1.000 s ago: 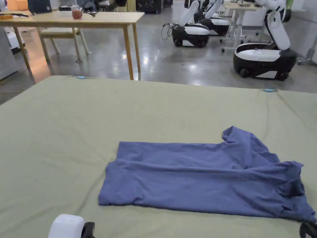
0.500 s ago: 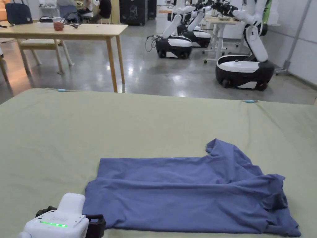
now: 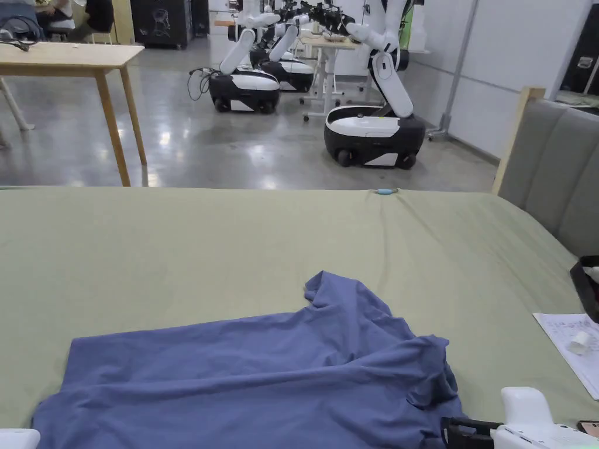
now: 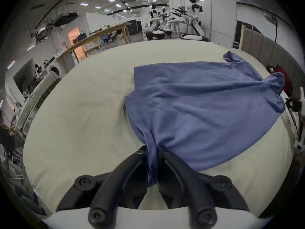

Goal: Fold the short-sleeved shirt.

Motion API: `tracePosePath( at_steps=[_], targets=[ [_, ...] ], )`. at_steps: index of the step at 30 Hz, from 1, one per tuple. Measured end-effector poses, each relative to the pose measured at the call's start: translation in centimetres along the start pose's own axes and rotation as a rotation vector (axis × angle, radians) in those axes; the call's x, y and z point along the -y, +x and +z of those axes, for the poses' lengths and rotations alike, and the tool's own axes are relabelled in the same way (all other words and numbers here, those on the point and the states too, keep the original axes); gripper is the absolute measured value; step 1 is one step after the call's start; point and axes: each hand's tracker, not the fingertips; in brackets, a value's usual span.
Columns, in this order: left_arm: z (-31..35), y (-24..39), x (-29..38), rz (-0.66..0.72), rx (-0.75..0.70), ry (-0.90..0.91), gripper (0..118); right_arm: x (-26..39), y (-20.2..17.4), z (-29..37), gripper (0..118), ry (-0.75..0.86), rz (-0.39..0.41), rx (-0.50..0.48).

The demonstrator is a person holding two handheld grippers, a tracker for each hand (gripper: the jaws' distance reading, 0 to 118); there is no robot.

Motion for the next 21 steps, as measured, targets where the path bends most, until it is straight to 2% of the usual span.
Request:
tracePosePath(
  at_steps=[2, 4, 5, 6, 7, 9, 14, 16, 18, 21],
  targets=[
    [0.4, -0.1, 0.1, 0.017, 0.007, 0.009, 10, -0.1, -0.1, -1.3, 112, -0.074, -0.02, -0.047],
    [0.1, -0.5, -0.3, 0.027, 0.011, 0.013, 10, -0.2, 0.0, -2.0, 55, -0.132, -0.007, -0.086],
    [0.3, -0.5, -0.3, 0.028, 0.012, 0.013, 10, -0.3, -0.2, -1.6, 48, -0.108, -0.004, -0.07],
    [0.4, -0.3, -0.3, 0.025, 0.011, 0.012, 10, -0.7, -0.2, -0.7, 16, -0.079, 0.016, -0.131],
    [0.3, -0.3, -0.6, 0.016, 0.01, 0.011, 9, -0.9, -0.2, -0.5, 8, -0.089, 0.009, -0.178],
    [1.0, -0.3, -0.8, 0.012, 0.009, 0.019, 9, -1.3, -0.4, 0.9, 8, -0.066, -0.009, -0.142],
    [6.5, -1.4, -2.3, 0.065, 0.075, 0.139, 8, -3.2, 0.6, 8.4, 8, 0.087, -0.094, -0.202],
    [9.1, -1.6, -2.5, 0.052, 0.08, 0.171, 8, -3.5, 0.5, 11.7, 8, 0.136, -0.087, -0.221],
    [11.9, -2.0, -2.3, 0.035, 0.084, 0.191, 8, -3.2, 0.1, 15.4, 8, 0.182, -0.051, -0.183],
    [14.7, -3.4, -0.8, 0.063, 0.129, 0.209, 8, -1.3, 0.2, 19.5, 8, 0.191, -0.058, -0.186]
  ],
)
